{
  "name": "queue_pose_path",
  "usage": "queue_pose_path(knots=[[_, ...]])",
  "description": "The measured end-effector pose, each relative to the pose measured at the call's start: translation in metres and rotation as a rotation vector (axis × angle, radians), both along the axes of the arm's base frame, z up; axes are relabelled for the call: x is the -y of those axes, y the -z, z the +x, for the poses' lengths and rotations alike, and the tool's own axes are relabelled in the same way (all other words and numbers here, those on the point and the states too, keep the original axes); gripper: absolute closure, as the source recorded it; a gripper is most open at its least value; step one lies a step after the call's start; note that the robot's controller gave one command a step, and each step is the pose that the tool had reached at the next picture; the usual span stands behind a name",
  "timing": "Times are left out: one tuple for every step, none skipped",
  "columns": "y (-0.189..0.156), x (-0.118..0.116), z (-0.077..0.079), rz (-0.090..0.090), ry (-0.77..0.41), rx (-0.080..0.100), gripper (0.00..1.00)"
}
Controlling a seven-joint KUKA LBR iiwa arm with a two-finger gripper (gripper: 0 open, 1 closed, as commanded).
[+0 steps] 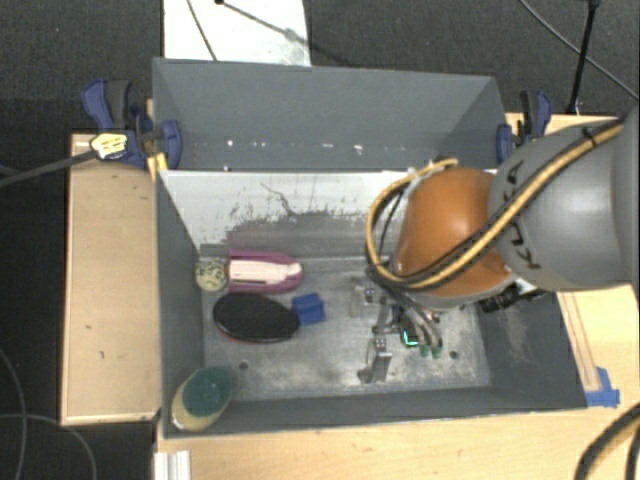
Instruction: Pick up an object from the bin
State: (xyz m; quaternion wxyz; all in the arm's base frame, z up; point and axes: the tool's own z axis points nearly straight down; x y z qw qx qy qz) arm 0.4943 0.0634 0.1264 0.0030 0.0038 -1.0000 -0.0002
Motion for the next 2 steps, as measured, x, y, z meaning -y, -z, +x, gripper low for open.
queue_pose_path(knots=[[-0.039,-0.095,0.033,0.006,-0.039,0.014,0.0],[0.008,-0.097,0.072,0.001,0.077,0.01,0.0]])
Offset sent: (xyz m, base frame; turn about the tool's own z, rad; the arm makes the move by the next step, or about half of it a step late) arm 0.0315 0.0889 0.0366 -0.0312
